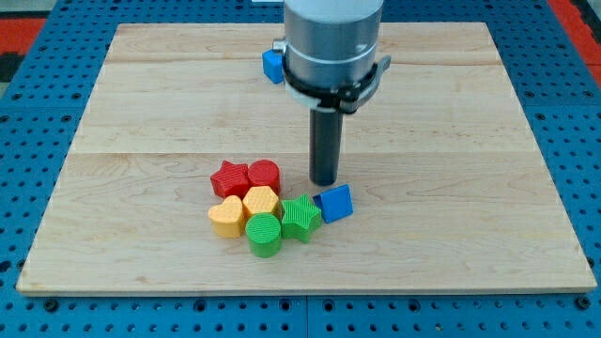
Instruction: Push the blue cube slightly down
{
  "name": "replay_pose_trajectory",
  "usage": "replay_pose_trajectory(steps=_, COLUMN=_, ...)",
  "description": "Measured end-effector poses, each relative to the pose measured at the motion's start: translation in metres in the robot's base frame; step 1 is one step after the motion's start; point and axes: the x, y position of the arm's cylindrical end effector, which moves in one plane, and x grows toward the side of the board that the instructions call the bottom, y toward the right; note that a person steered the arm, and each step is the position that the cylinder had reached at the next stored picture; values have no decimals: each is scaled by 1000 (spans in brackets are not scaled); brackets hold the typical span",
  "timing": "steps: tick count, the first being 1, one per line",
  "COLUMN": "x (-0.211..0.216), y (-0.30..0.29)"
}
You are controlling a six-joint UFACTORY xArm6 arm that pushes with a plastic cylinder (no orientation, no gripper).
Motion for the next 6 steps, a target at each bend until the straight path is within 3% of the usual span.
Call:
replay_pose_trajectory(steps=2, x=-129, y=38)
replay_pose_trajectory(steps=4, x=-212, y=-60)
replay_pose_trajectory(steps=5, x=-196, y=-106)
replay_pose_trajectory(steps=6, x=-175, y=-109)
